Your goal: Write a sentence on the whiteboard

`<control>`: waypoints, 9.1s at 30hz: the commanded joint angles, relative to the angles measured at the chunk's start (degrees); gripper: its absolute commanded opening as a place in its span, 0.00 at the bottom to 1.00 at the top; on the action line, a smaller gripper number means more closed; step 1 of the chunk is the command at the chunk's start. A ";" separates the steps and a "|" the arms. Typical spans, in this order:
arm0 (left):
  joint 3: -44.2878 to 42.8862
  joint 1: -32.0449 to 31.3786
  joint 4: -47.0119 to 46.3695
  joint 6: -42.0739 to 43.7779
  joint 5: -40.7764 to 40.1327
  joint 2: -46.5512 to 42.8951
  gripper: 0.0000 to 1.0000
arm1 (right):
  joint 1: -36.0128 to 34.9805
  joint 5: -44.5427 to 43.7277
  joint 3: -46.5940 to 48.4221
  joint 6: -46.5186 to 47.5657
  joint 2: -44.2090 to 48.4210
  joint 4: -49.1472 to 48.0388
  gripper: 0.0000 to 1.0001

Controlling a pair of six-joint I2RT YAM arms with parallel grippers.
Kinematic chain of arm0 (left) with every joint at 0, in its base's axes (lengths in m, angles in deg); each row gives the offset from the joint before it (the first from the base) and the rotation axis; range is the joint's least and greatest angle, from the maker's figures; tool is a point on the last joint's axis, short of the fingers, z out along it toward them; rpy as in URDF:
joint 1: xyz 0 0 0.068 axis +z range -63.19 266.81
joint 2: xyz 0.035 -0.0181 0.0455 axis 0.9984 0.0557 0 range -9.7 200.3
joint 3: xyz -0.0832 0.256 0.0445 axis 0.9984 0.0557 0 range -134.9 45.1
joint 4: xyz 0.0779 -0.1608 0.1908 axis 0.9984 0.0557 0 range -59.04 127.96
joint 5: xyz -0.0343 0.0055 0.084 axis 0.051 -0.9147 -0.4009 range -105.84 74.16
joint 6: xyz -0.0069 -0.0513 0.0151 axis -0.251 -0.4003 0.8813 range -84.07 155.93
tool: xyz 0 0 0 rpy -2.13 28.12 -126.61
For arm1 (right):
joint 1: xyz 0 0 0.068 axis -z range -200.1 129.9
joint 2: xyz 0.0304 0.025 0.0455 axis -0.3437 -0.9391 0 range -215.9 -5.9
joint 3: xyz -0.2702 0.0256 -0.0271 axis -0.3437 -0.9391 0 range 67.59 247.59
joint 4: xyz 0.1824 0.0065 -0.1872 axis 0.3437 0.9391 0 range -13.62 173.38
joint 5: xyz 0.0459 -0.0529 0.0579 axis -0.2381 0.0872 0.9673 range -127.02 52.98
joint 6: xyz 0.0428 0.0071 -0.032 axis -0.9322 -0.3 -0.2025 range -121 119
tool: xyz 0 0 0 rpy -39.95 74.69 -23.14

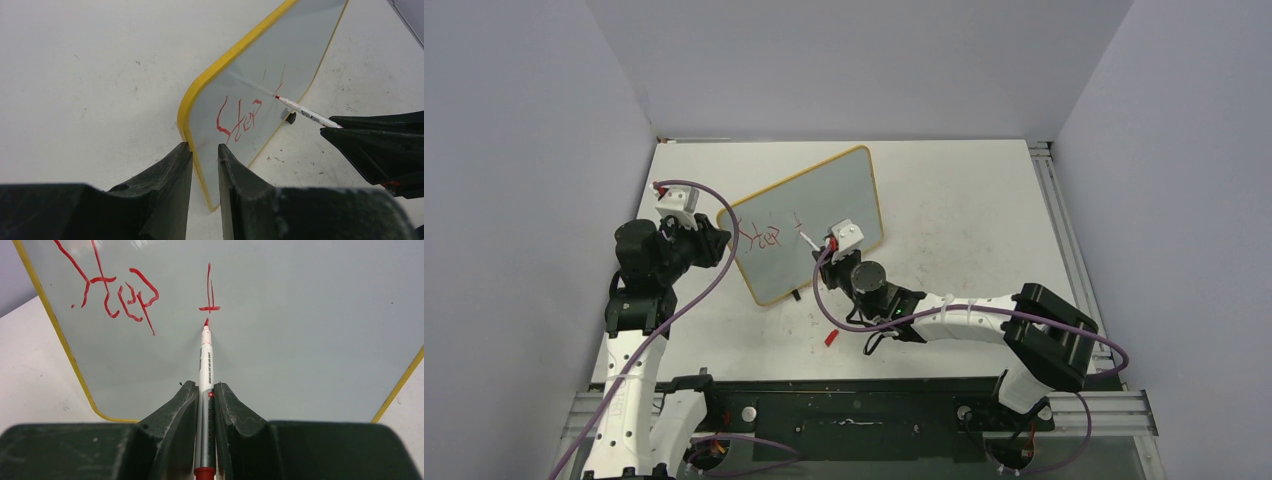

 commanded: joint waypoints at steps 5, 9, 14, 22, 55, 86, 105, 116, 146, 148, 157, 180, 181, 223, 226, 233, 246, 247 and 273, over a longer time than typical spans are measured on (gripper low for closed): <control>-0.46 0.07 -1.00 0.27 1.06 -0.69 0.24 | -0.20 -0.71 -0.80 -0.90 -0.92 -0.59 0.05; -0.46 0.07 -0.95 0.27 1.06 -0.65 0.24 | -0.21 -1.46 -0.61 -0.76 -0.94 -0.47 0.05; -0.46 -0.01 -0.95 0.27 1.14 -0.63 0.24 | -0.08 -3.40 -0.45 -0.02 -0.29 0.02 0.05; -0.46 -0.01 -1.04 0.27 1.15 -0.66 0.24 | 0.02 -3.58 0.70 2.23 1.39 -0.63 0.05; -0.45 -0.02 -1.02 0.27 1.23 -0.57 0.24 | 1.51 -3.35 2.66 4.73 0.72 -2.28 0.05; -0.42 -0.02 -0.99 0.33 1.20 -0.53 0.24 | 0.59 -2.81 -0.44 3.14 -0.16 -1.23 0.05; -0.33 -0.02 -1.02 0.27 1.15 -0.68 0.23 | 0.98 -5.04 1.55 4.96 0.59 -1.72 0.05; -0.45 -0.02 -1.11 0.27 1.23 -0.61 0.23 | 0.20 -4.84 2.49 6.03 0.74 -2.01 0.05; -0.44 -0.01 -1.05 0.27 1.37 -0.58 0.23 | -0.55 -6.23 2.29 7.44 3.51 -2.92 0.05; -0.39 -0.02 -1.04 0.27 1.33 -0.59 0.23 | -0.38 -6.17 2.40 7.44 3.32 -3.18 0.05; -0.37 -0.02 -1.05 0.27 1.37 -0.53 0.23 | -0.03 -5.68 3.16 9.10 2.81 -4.01 0.05; -0.33 -0.02 -1.03 0.27 1.32 -0.52 0.23 | 1.34 -4.97 2.39 7.88 -0.24 -2.46 0.05; -0.37 -0.02 -1.04 0.27 1.32 -0.60 0.23 | 1.34 -4.97 2.26 6.85 -0.25 -2.32 0.05; -0.45 -0.02 -1.20 0.27 1.25 -0.66 0.23 | 2.07 -6.43 3.29 7.44 0.50 -1.12 0.05; -0.46 -0.02 -1.15 0.27 1.25 -0.56 0.23 | 2.26 -6.42 3.15 7.44 0.43 -1.08 0.05; -0.41 0.01 -1.13 0.27 1.24 -0.57 0.23 | 2.49 -6.13 2.98 7.40 0.40 -1.16 0.05; -0.46 -0.02 -1.05 0.27 1.25 -0.58 0.23 | 2.32 -5.93 -0.83 4.65 0.69 -0.33 0.05; -0.41 -0.02 -1.04 0.27 1.26 -0.53 0.23 | 2.29 -6.01 -1.15 4.37 0.77 -0.25 0.05; -0.37 -0.02 -1.04 0.27 1.23 -0.73 0.23 | 2.82 -7.35 5.07 10.23 1.31 -0.15 0.05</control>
